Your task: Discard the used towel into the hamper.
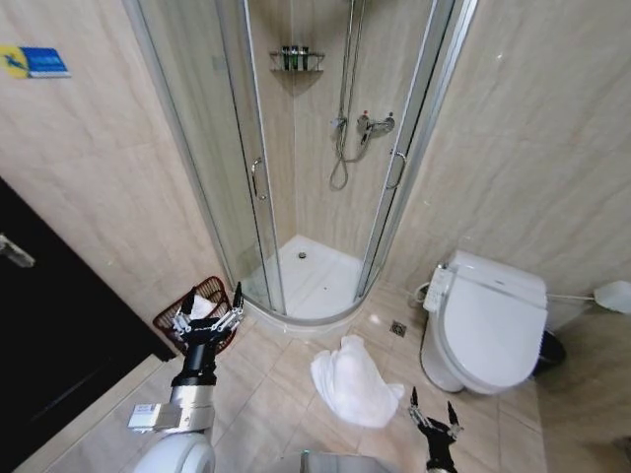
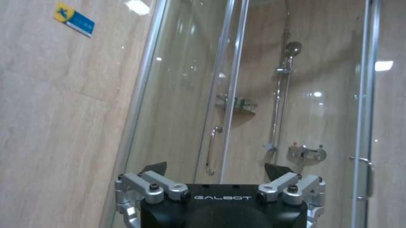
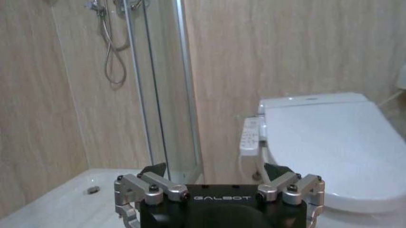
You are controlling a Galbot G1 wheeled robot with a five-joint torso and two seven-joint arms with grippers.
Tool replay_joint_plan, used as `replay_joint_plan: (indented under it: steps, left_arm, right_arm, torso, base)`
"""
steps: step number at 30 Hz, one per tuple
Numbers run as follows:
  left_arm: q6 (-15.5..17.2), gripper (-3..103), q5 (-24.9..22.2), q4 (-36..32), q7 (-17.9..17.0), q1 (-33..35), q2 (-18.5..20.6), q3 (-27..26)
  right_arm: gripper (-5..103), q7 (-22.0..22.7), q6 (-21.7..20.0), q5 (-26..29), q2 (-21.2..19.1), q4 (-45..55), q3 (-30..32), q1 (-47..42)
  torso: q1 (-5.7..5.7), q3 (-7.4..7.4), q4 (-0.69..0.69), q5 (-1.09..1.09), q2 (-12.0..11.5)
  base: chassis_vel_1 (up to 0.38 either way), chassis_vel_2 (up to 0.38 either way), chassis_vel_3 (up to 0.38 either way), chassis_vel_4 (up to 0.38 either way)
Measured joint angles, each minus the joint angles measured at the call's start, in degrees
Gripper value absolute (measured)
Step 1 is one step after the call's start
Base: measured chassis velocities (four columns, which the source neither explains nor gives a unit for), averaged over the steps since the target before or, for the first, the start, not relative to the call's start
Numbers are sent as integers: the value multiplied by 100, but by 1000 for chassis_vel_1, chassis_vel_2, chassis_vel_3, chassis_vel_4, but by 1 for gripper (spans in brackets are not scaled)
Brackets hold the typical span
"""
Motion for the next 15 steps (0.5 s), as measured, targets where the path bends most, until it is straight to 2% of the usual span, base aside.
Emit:
replay_joint_plan:
  steps: [3,4,5,6,7,8,11,12,15]
  left_arm:
    - [0,100,0,0,-1,0,0,-1]
    - [0,100,0,0,-1,-1,1,0]
    - [0,100,0,0,-1,0,-1,-1]
    - [0,100,0,-1,0,-1,-1,0]
    - [0,100,0,-1,0,-1,-1,0]
    - [0,100,0,0,0,-1,-1,0]
    - [0,100,0,0,0,-1,1,0]
    - [0,100,0,0,0,-1,1,0]
    - [0,100,0,-1,0,0,2,-1]
  right_arm:
    - [100,-2,88,-33,9,-65,-1,2]
    - [100,-14,189,-70,10,-143,-12,0]
    - [100,-29,258,-87,7,-216,-34,-1]
    - [100,-37,288,-90,5,-280,-44,-2]
    - [100,-37,288,-90,5,-280,-44,-2]
    - [100,-67,286,-87,-5,-361,-44,5]
    - [100,-169,209,-36,-33,-468,-32,44]
    - [100,-294,95,79,-66,-552,-17,92]
    - [100,-405,-239,361,-172,-737,3,239]
  torso:
    - [-1,0,-1,-2,0]
    - [4,2,-1,-13,-2]
    - [5,2,1,-1,-3]
    - [6,2,0,2,-3]
    - [6,2,0,2,-3]
    - [7,3,-2,-7,-3]
    - [5,2,-3,-4,-3]
    - [3,2,-3,0,-3]
    - [-21,-22,-2,-7,-45]
  base:
    - [-262,266,255,-239]
    - [-231,231,201,-190]
    - [-174,192,201,-42]
    - [-174,113,115,-42]
    - [-174,113,115,-42]
    - [-157,113,26,-24]
    - [-88,63,-3,0]
    - [3,47,-62,-16]
    - [73,-26,-61,-3]
